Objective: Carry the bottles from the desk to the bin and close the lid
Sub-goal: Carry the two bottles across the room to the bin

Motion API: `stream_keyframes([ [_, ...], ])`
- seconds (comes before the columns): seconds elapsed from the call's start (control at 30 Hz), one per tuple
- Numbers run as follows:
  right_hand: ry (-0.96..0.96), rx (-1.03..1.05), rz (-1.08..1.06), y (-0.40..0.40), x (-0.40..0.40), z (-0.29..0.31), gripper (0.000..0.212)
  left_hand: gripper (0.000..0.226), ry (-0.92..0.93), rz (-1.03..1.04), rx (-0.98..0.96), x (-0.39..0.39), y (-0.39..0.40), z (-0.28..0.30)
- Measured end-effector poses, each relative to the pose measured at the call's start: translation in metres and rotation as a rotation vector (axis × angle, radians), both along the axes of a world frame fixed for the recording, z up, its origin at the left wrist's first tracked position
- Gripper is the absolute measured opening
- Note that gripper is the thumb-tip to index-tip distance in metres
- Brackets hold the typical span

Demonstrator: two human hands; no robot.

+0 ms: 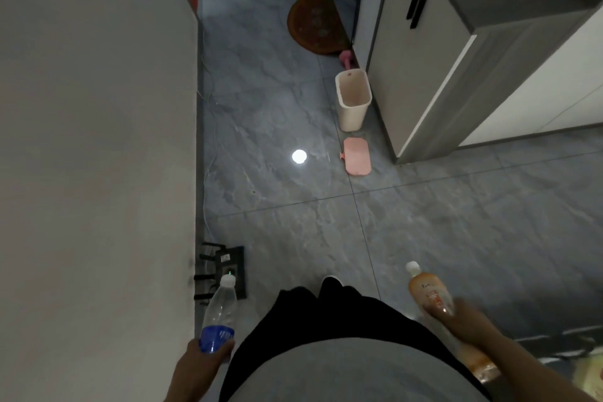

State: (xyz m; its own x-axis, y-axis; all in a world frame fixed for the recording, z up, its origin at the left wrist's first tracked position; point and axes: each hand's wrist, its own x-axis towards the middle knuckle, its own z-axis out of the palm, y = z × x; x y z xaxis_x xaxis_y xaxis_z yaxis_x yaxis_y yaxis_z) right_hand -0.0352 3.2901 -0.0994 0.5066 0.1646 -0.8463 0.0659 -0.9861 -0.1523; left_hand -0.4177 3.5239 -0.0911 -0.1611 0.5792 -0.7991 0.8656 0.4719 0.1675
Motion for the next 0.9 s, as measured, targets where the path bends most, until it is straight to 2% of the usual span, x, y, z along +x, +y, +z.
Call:
stream_keyframes([
  [0.3,-0.015,0.002,0.057,0.098,0.056,0.000,0.071,0.070,0.052,0.100,-0.071,0.040,0.070,0.005],
  [0.67,0.019,-0.122,-0.053,0.175,0.078,-0.005,0.068,0.063,-0.045,-0.134,0.015,0.111,0.235,0.010],
  [0.8,0.076,-0.109,-0.090,0.200,0.089,-0.004,0.058,0.061,-0.059,-0.180,0.028,0.147,0.287,0.013],
  [0.9,0.073,-0.144,-0.142,0.225,0.107,-0.008,0.066,0.059,-0.062,-0.211,0.040,0.171,0.316,0.011],
])
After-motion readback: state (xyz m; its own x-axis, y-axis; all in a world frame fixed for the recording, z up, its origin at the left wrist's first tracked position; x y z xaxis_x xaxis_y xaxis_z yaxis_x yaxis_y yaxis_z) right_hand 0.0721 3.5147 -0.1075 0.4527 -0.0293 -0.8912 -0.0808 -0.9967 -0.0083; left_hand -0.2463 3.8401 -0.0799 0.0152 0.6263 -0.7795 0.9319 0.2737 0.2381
